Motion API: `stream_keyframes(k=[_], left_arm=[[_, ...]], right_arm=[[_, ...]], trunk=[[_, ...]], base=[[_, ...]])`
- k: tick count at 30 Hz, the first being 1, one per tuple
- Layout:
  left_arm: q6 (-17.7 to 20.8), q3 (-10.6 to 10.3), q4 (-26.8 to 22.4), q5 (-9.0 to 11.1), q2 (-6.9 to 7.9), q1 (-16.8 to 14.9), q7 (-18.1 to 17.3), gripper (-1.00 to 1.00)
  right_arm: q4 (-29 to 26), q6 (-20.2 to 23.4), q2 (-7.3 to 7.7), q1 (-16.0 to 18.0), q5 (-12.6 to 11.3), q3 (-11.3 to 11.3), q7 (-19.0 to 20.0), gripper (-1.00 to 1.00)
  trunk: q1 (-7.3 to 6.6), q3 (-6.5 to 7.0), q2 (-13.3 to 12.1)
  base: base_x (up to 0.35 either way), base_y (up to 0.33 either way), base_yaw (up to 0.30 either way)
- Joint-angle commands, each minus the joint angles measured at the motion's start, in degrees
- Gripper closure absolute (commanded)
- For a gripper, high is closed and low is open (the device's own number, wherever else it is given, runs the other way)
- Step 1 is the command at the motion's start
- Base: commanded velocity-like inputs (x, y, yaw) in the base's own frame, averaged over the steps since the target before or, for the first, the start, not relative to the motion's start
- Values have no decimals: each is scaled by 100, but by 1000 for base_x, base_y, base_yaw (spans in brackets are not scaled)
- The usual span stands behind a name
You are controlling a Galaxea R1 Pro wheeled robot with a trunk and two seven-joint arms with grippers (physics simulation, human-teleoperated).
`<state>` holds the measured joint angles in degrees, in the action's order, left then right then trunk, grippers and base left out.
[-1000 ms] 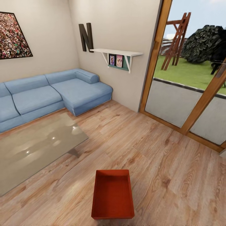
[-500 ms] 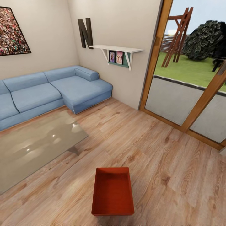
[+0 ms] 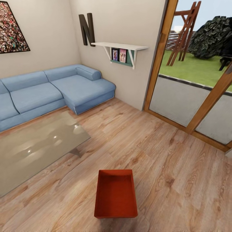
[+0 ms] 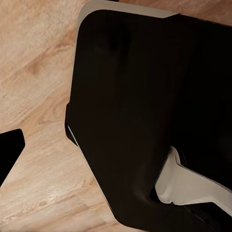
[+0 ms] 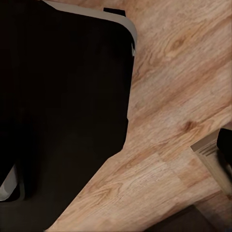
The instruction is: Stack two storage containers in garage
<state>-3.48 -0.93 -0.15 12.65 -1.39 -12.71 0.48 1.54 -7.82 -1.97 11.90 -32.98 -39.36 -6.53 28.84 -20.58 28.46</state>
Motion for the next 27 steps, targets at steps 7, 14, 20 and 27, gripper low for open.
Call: stream_keyframes(k=[7, 14, 20, 27], left_arm=[[-16, -13, 6, 37, -1, -4, 5, -100], [-19, -13, 4, 39, -1, -4, 5, -100], [-20, -13, 4, 36, -1, -4, 5, -100], [-19, -13, 6, 36, -1, -4, 5, -100]], right_arm=[[14, -32, -2, 5, -47, -45, -8, -100], [17, -33, 2, 5, -50, -45, -6, -100], [17, -29, -9, 5, -42, -49, -6, -100], [16, 9, -14, 5, -47, -46, -6, -100]], trunk=[[2, -72, 8], [2, -115, 8], [2, -117, 8], [2, -118, 8]], base=[[0, 0, 0], [0, 0, 0], [0, 0, 0], [0, 0, 0]])
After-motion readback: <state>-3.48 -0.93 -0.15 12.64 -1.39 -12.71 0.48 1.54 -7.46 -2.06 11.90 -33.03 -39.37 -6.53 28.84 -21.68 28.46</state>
